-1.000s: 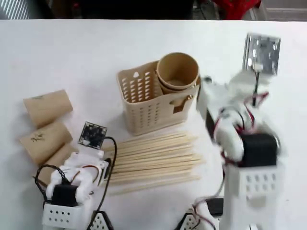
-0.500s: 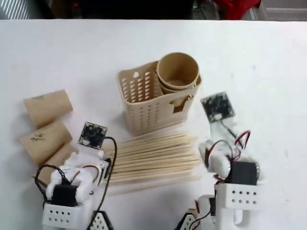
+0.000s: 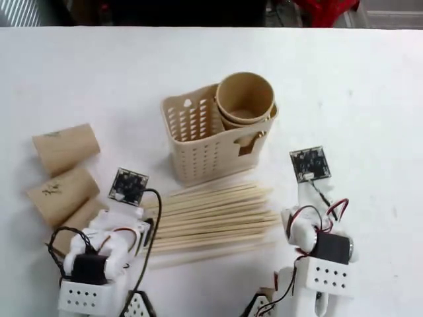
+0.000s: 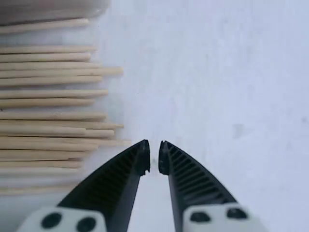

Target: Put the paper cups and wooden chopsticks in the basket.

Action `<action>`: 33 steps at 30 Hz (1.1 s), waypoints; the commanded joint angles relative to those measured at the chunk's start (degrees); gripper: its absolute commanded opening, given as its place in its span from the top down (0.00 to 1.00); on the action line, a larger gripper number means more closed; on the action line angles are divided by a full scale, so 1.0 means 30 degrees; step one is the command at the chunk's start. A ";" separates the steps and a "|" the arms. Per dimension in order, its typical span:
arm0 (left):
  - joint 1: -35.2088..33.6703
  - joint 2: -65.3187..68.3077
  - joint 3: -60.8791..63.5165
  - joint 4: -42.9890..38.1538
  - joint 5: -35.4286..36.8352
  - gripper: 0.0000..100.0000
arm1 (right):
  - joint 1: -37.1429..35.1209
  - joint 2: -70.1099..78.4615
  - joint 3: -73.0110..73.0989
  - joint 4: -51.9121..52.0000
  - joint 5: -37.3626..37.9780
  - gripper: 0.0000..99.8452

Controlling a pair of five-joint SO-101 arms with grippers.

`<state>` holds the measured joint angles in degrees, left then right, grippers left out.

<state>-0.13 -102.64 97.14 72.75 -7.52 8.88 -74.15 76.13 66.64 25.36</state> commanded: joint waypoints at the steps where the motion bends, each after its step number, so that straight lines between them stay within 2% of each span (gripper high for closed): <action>1: 0.0044 -0.0161 -0.0029 -0.0205 -0.0147 0.81 | 0.0278 -0.0337 0.1143 -0.1158 0.0000 0.95; 3: -0.0425 -0.0161 -0.0645 -0.1172 -0.0264 0.81 | 0.0337 -0.0337 0.1231 -0.1187 -0.0088 0.95; 6: -0.1480 -0.0161 -0.2081 -0.2755 -0.2696 0.81 | 0.0952 -0.0337 0.1289 -0.1187 -0.0088 0.95; 10: -0.2183 -0.0161 -0.5070 -0.2784 -0.5099 0.81 | 0.1802 -0.0337 0.2022 -0.1890 -0.0088 0.95; 17: -0.5260 0.0630 -1.1897 -0.2901 -0.5451 0.81 | 0.1832 -0.0366 0.2813 -0.3062 -0.0088 0.95; 20: -0.6930 0.3678 -1.4623 -0.2901 -0.5451 0.81 | 0.1861 -0.0366 0.2813 -0.3092 -0.0088 0.95; 24: -0.8308 1.0066 -1.8725 -0.1993 -0.5245 0.81 | 0.1861 -0.0366 0.2842 -0.3121 -0.0117 0.95; 29: -0.9685 1.8125 -2.3297 0.0088 -0.3165 0.77 | 0.1714 -0.0484 0.3634 -0.4440 -0.0381 0.98; 33: -1.0505 2.3018 -2.5436 0.0059 -0.2637 0.74 | 0.1714 -0.1832 0.4161 -0.4381 -0.0352 0.98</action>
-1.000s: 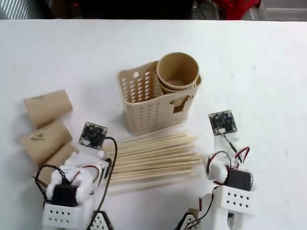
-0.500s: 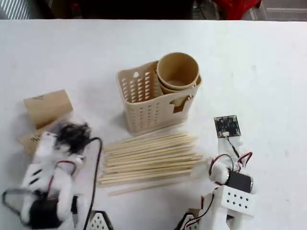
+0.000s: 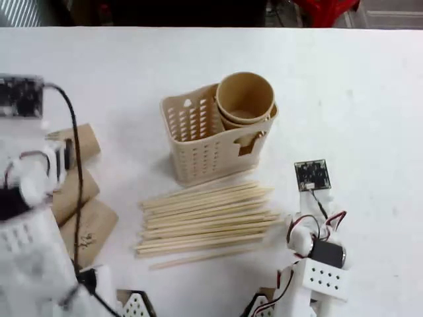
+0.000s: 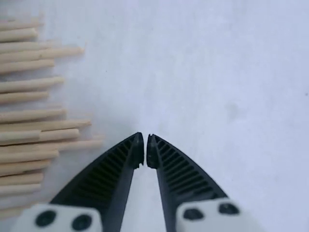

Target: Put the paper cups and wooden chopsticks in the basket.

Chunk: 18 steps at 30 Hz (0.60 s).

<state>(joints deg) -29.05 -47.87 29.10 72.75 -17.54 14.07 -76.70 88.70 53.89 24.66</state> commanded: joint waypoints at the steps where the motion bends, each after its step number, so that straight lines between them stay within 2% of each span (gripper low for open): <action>1: -0.1158 0.5846 -0.3223 -0.0029 0.0703 0.74 | -0.0015 -0.1480 0.0117 0.0161 -0.0117 0.98; 6: -0.2652 1.1062 -0.5333 -0.0205 0.0645 0.73 | -0.0073 -0.4645 0.1319 0.0894 -0.0088 0.98; 12: -0.2799 1.5370 -0.7267 -0.0234 0.0645 0.73 | -0.1714 -0.8894 0.2168 0.3824 -0.0088 0.98; 18: -0.3062 1.7509 -0.7355 -0.1963 0.0703 0.73 | -0.1714 -0.8777 0.2198 0.3736 -0.0088 0.98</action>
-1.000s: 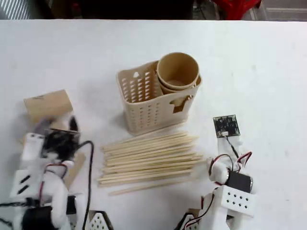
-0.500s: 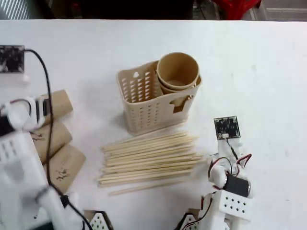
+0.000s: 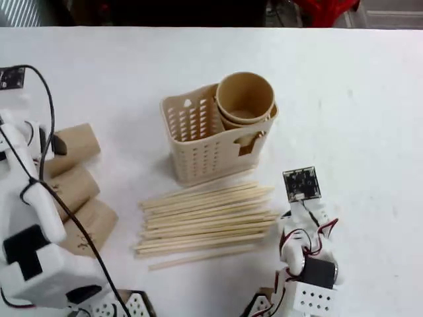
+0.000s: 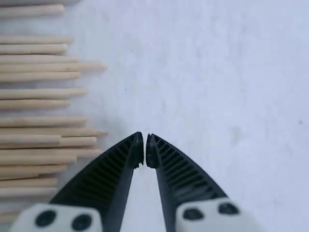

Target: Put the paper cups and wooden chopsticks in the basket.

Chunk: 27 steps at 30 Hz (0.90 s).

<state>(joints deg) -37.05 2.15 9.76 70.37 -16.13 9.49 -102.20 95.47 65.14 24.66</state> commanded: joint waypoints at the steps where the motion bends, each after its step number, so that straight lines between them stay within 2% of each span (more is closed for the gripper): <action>1: -0.0425 0.1187 -0.0938 -0.1407 0.0234 0.73 | -0.0190 -0.0308 -0.0059 0.0044 -0.0088 0.98; 8: 0.0396 0.2945 -0.1084 -0.2374 0.0147 0.73 | -0.0220 -0.0337 -0.0029 0.0015 -0.0088 0.98; 19: 0.3766 0.2945 -0.1114 -0.2344 0.0410 0.73 | -0.0161 -0.0337 -0.0029 -0.0015 -0.0088 0.98; 27: 0.6637 0.3092 -0.5216 0.0059 0.1465 0.73 | -0.0220 -0.0337 -0.0029 -0.0015 -0.0088 0.98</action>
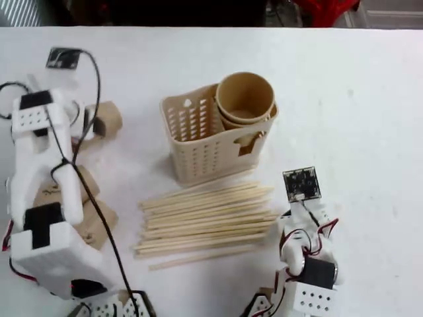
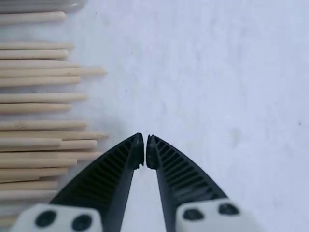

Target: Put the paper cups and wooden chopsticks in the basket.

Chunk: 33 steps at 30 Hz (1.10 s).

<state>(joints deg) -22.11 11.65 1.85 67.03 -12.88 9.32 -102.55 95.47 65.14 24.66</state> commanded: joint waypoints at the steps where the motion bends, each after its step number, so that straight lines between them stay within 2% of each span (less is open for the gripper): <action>1: 0.2095 -0.0073 -0.2960 0.1436 0.0381 0.73 | -0.0161 -0.0220 -0.0029 -0.0015 -0.0088 0.98; 7: 0.4205 -0.0015 -0.3956 0.1436 0.1289 0.73 | -0.0161 -0.0220 -0.0029 -0.0015 -0.0088 0.98; 11: 0.5143 -0.0015 -0.3253 0.0234 0.1289 0.74 | -0.0132 -0.0220 -0.0029 -0.0015 -0.0088 0.98; 19: 0.5084 -0.0015 -0.1231 -0.2755 0.1289 0.74 | -0.0103 -0.0220 -0.0029 -0.0015 -0.0088 0.98; 28: 0.4234 0.0161 -0.1289 -0.3429 0.1143 0.74 | -0.0103 -0.0220 -0.0029 -0.0015 -0.0088 0.98; 33: 0.3443 0.2359 -0.2520 -0.3253 0.1114 0.74 | -0.0103 -0.0220 -0.0029 -0.0015 -0.0088 0.98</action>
<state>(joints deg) -9.36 15.16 -1.14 57.71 -9.45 9.32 -102.55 95.47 65.14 24.66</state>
